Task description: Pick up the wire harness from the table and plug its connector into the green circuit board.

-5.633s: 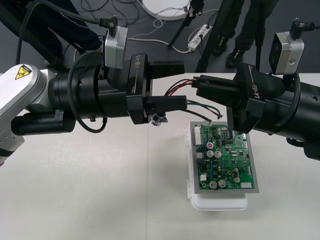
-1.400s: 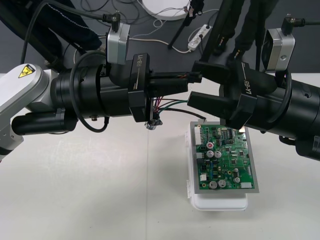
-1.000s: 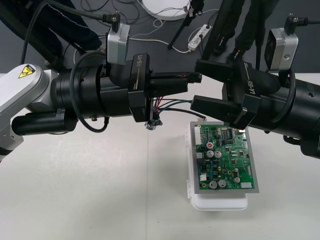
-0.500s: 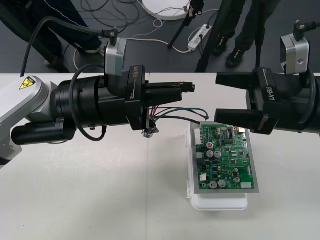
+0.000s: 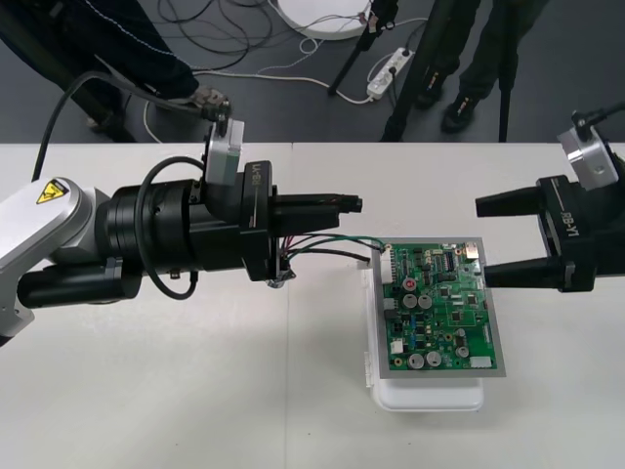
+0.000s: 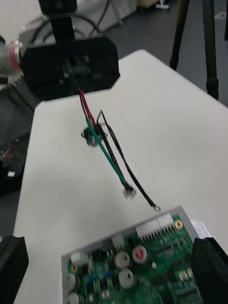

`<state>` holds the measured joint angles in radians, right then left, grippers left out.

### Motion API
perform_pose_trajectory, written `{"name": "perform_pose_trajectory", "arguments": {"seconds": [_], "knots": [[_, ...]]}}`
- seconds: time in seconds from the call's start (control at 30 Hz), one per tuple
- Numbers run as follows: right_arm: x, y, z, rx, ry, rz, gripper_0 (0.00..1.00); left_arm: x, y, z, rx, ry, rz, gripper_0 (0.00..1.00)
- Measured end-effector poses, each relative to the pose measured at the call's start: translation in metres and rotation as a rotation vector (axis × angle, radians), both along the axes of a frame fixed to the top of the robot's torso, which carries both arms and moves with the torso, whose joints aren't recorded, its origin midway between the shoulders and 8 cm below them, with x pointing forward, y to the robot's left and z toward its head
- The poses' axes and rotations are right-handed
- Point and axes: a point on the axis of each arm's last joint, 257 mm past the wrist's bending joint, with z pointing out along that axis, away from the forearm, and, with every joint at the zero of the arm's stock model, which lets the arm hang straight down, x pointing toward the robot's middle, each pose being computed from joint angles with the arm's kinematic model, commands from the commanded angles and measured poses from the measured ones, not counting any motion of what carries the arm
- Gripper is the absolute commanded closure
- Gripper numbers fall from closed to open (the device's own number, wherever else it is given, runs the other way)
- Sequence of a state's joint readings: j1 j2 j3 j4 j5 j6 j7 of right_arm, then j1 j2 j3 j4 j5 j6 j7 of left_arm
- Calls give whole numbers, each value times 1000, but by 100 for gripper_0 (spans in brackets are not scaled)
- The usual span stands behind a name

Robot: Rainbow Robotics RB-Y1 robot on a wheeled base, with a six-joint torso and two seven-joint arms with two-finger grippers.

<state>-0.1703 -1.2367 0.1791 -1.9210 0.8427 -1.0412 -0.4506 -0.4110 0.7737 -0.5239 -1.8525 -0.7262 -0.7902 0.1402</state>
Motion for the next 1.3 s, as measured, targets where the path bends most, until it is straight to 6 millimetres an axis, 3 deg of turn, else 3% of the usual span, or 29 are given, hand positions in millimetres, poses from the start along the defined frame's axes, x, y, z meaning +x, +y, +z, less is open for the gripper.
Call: {"name": "perform_pose_trajectory", "arguments": {"seconds": [0.27,0.83,1.13,1.3], "knots": [[10,-41,-41,-243,-59,-11,0,1,4,-13,17,-17,18,100],[24,-122,-106,-692,-176,18,0,-9,13,-38,30,-19,26,100],[30,-146,-129,-836,-223,33,0,2,34,-62,55,5,23,100],[23,-144,-141,-871,-227,72,0,5,44,-76,66,14,0,100]]}}
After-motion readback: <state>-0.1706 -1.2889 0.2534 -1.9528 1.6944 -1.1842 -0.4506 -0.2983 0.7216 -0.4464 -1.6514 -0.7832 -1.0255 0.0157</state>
